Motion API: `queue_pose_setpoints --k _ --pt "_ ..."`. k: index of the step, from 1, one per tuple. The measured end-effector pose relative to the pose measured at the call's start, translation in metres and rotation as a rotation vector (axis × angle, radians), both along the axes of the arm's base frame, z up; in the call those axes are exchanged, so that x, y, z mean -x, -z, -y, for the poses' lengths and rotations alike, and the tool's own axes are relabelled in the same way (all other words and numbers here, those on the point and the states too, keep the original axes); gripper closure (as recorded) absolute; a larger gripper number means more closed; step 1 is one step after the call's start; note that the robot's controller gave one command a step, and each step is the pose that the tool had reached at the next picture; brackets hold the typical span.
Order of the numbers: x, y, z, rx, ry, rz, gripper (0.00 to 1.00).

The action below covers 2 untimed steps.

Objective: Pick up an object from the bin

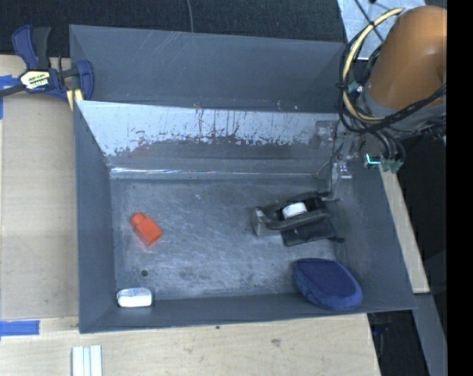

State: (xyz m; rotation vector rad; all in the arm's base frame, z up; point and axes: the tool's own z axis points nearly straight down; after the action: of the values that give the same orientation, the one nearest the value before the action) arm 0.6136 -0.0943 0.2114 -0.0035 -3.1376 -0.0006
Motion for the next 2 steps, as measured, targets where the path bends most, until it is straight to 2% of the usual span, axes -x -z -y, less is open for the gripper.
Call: queue_pose_setpoints --k 1,2 --pt "0.061 0.072 -0.03 -0.002 -0.192 0.0 0.0" --pt "0.016 0.141 -0.029 -0.005 -0.593 0.003 0.0"
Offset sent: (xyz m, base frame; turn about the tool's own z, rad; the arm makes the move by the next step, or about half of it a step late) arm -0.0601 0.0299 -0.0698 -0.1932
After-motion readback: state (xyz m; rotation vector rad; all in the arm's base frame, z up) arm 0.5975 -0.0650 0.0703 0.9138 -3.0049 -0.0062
